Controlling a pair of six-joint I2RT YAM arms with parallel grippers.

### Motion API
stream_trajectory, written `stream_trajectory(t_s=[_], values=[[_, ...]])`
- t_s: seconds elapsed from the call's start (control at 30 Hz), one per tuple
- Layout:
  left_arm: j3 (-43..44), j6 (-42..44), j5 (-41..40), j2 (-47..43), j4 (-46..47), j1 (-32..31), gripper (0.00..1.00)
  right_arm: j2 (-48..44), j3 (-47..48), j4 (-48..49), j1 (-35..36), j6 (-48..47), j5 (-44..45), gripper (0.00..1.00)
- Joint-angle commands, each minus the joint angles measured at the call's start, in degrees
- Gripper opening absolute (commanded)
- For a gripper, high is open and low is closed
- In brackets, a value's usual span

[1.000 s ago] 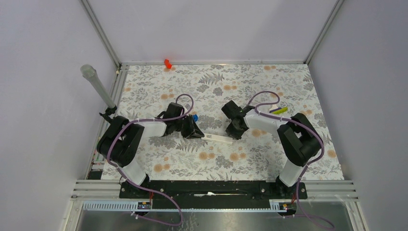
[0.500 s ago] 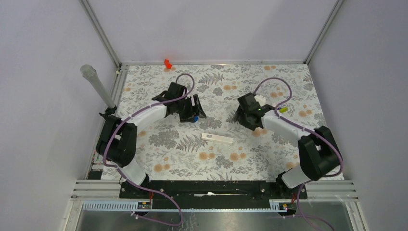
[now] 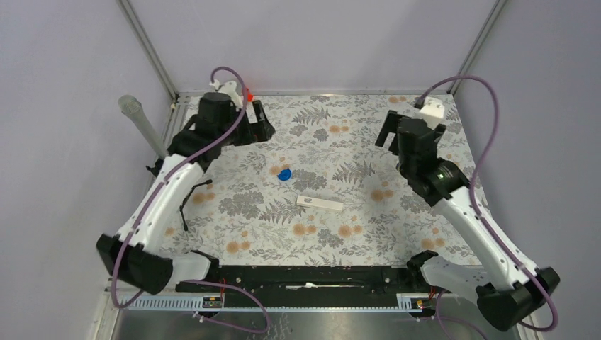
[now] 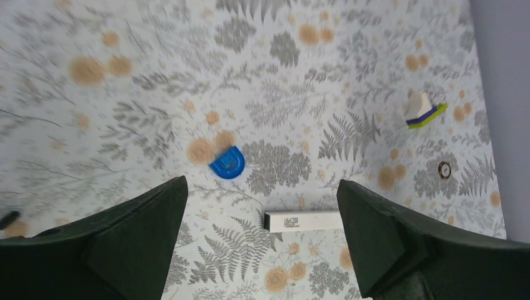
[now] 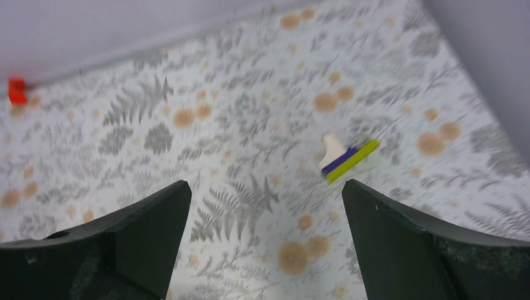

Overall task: Load the batteries into the remote control
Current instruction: Reset both arms

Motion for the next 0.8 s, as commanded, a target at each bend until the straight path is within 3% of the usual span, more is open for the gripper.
stream_trajectory(t_s=[0.0,0.37,0.77], values=[[5.9,6.1,-9.1,-8.6,-3.5,-0.2,0.99,-7.5,4.7,4.6,-0.1,-11.1,13.6,1.00],[10.1,8.1,-16.5,-22.9,-3.8,-0.2,0.99,-17.8,6.1,26.1,-0.1,-29.4,20.6,1.00],[13.4,9.0,-15.4,-23.7,-3.6,-0.2,0.99,-20.6,3.0,32.5,-0.1,-29.8,20.8,1.00]])
